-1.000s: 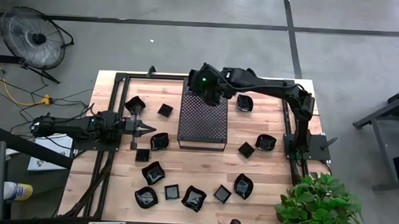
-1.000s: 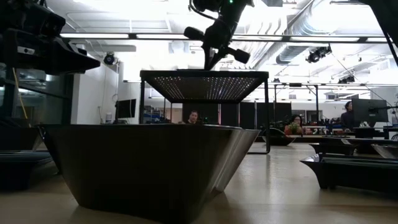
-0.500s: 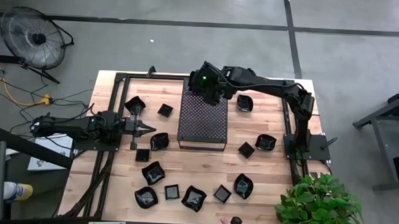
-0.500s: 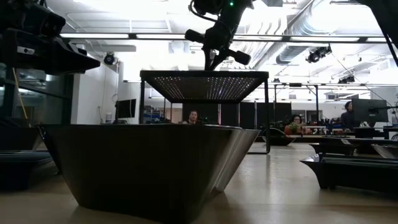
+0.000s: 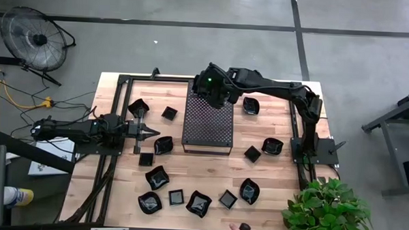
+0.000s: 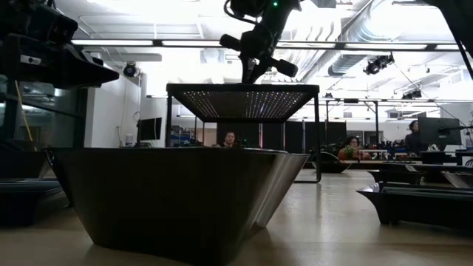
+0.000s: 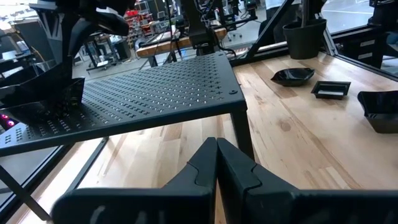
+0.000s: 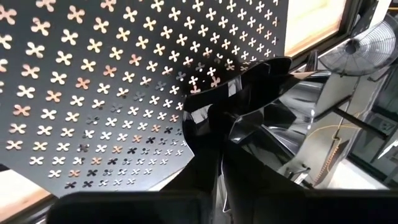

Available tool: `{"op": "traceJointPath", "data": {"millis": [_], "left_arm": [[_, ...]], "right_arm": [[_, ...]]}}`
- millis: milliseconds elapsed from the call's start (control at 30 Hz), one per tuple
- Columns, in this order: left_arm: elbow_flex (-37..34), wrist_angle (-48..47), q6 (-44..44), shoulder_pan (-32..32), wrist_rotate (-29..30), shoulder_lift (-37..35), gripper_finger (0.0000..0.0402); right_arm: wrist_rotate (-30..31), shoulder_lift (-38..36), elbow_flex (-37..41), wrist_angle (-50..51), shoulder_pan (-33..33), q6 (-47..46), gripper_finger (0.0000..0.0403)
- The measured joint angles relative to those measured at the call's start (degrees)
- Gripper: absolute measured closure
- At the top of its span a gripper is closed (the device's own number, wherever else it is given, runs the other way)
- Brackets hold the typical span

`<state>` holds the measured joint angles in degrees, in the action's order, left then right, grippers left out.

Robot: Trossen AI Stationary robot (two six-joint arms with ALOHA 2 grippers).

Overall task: Pick & Place Mini shaped plates
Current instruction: Stack the black distorted square plate on top of the other black distorted square plate on the shelf

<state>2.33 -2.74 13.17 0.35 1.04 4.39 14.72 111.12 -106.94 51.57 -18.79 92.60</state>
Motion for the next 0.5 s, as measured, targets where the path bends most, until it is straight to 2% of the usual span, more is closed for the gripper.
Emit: {"op": "traceJointPath", "data": {"millis": [200, 500], "left_arm": [[0.00, 0.00, 0.00, -0.01, 0.00, 0.02, 0.0400], [0.00, 0.00, 0.01, -0.01, 0.00, -0.01, 0.0400]], "right_arm": [[-0.29, -0.01, 0.00, 0.03, 0.02, -2.80, 0.0370], [1.05, -0.01, 0.00, 1.08, -0.33, -10.14, 0.0306]]}}
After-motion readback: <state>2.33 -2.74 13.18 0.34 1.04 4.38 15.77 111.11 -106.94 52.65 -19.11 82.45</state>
